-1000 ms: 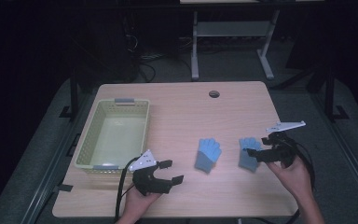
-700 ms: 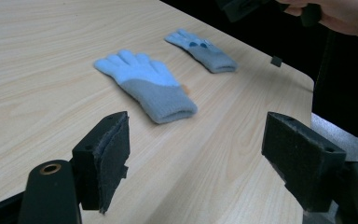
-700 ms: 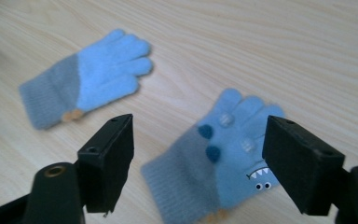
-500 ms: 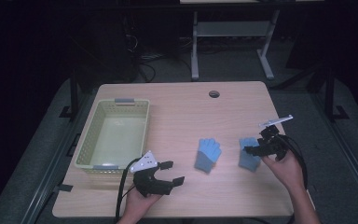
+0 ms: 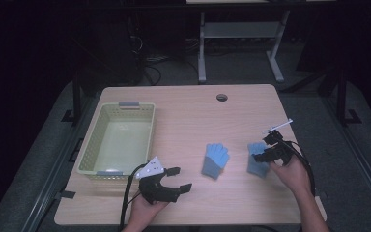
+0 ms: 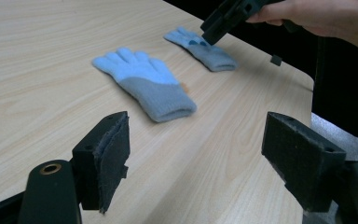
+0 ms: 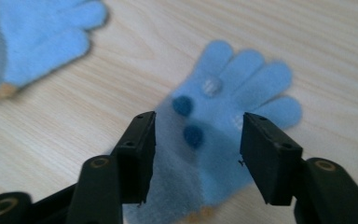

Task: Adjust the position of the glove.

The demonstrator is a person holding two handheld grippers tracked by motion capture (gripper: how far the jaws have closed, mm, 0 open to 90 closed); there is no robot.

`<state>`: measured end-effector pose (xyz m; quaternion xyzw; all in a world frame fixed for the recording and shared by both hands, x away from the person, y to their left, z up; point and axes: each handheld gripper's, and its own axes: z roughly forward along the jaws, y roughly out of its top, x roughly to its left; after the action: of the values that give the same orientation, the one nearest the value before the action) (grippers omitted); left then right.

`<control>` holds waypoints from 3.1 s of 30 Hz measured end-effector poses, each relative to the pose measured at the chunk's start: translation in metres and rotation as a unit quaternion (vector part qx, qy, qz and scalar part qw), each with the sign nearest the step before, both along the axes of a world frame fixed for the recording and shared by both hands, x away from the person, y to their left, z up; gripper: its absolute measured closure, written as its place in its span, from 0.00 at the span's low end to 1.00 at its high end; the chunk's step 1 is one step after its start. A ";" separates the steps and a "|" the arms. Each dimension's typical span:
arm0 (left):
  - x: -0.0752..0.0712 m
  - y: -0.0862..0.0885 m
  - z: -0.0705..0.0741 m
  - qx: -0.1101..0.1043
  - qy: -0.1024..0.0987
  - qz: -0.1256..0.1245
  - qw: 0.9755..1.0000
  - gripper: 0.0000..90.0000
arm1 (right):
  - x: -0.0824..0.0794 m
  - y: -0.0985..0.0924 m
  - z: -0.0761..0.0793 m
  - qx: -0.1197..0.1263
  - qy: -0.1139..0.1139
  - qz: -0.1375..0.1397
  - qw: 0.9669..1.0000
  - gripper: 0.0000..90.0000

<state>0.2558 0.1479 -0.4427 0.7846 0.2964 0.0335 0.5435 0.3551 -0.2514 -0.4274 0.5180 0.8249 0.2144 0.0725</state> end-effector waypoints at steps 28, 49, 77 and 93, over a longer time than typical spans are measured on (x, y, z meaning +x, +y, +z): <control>-0.002 -0.001 0.001 -0.001 -0.004 0.006 1.000 0.26 | 0.001 0.009 -0.016 -0.043 0.016 0.006 0.999 0.89; -0.001 0.002 0.003 -0.012 -0.003 0.014 1.000 0.26 | -0.010 0.004 0.015 -0.014 -0.015 0.002 1.000 0.92; -0.002 0.004 0.006 -0.012 -0.007 0.024 1.000 0.26 | -0.015 0.042 0.063 -0.009 -0.063 0.052 0.997 0.92; -0.002 0.005 0.006 -0.010 -0.008 0.022 1.000 0.26 | -0.007 0.083 0.061 0.018 -0.055 0.087 0.995 0.92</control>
<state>0.2539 0.1524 -0.4369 0.7719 0.3096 0.0493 0.5531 0.3479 -0.1682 -0.3664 0.4331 0.8575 0.2628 0.0899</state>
